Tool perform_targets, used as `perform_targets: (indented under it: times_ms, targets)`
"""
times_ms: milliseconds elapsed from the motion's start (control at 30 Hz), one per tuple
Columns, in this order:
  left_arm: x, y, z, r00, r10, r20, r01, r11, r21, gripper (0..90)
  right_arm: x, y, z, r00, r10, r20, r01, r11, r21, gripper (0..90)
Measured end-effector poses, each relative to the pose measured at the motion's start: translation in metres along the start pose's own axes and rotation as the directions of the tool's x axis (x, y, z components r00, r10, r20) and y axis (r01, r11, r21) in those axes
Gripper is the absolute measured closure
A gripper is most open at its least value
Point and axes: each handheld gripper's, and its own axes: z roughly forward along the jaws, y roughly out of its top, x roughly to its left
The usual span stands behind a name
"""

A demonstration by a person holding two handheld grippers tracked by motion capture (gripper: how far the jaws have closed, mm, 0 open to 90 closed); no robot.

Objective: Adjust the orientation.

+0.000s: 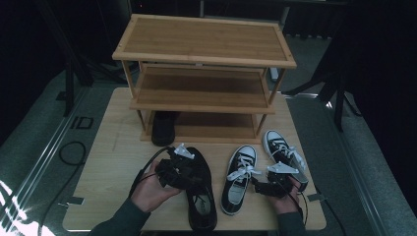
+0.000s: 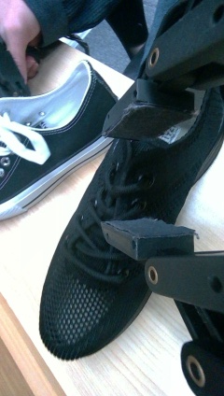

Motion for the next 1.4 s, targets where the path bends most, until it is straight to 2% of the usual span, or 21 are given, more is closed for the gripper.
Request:
perform_targets:
  times_ms: [100,167,267,400,467,533,567,733,867,900,1100,1167,1233,1300,1400]
  targets:
    - [0.0,-0.002,0.004,0.9997,0.013,-0.018,-0.013,0.9993,0.035,54.2,0.0,0.0,0.0,1.0,0.001,0.0,-0.001,1.0,-0.001,19.5]
    - [0.002,-0.003,0.004,0.9999,0.013,0.008,-0.013,0.9988,0.047,59.7,0.0,0.0,0.0,1.0,0.002,-0.001,-0.002,1.0,-0.001,19.5]
    - [0.003,-0.004,0.002,0.9997,0.021,0.016,-0.022,0.9984,0.053,70.0,0.0,0.0,0.0,1.0,0.001,-0.001,-0.001,1.0,-0.001,19.5]
    - [0.007,-0.005,-0.004,0.9994,0.033,-0.003,-0.033,0.9974,0.064,80.7,0.0,0.0,0.0,1.0,0.002,-0.001,-0.002,1.0,-0.001,19.5]
    - [0.017,-0.006,-0.009,0.9982,0.027,-0.054,-0.023,0.998,0.059,83.3,0.0,0.0,0.0,1.0,0.002,0.0,-0.002,1.0,-0.001,19.5]
    - [0.02,-0.006,-0.011,0.9977,0.021,-0.064,-0.017,0.9983,0.056,84.2,0.0,0.0,0.0,1.0,0.003,-0.001,-0.003,1.0,0.0,19.5]
    - [0.03,-0.008,-0.015,0.9953,0.004,-0.097,0.0,0.999,0.045,84.5,0.0,0.0,0.0,1.0,0.002,-0.001,-0.002,1.0,-0.001,19.5]
    - [0.046,-0.012,-0.022,0.9852,-0.033,-0.168,0.037,0.9991,0.019,84.8,0.0,0.0,0.0,1.0,0.002,0.0,-0.002,1.0,-0.001,19.5]
    - [0.053,-0.014,-0.023,0.9871,-0.047,-0.153,0.048,0.9988,0.006,83.5,0.0,0.0,0.0,1.0,0.002,0.0,-0.002,1.0,-0.001,19.5]
    - [0.055,-0.015,-0.023,0.9901,-0.041,-0.134,0.043,0.999,0.012,82.1,0.0,0.0,0.0,1.0,0.001,0.0,-0.001,1.0,0.0,19.5]
    - [0.059,-0.019,-0.02,0.9922,-0.008,-0.124,0.016,0.9982,0.058,75.8,0.0,0.0,0.0,1.0,0.002,0.0,-0.002,1.0,-0.001,19.5]
    - [0.061,-0.02,-0.019,0.9908,0.003,-0.136,0.007,0.997,0.078,75.7,0.0,0.0,0.0,1.0,0.002,0.0,-0.002,1.0,-0.001,19.5]
    - [0.063,-0.021,-0.016,0.9915,0.01,-0.13,0.002,0.9956,0.093,75.7,0.0,0.0,0.0,1.0,0.003,-0.001,-0.003,1.0,0.0,19.5]
    - [0.064,-0.021,-0.013,0.9891,0.031,-0.144,-0.014,0.9926,0.12,76.2,0.0,0.0,0.0,1.0,0.003,0.0,-0.003,1.0,0.0,19.5]
    - [0.067,-0.02,-0.009,0.9895,0.029,-0.142,-0.011,0.9916,0.129,76.6,0.0,0.0,0.0,1.0,0.002,0.0,-0.002,1.0,-0.001,19.5]
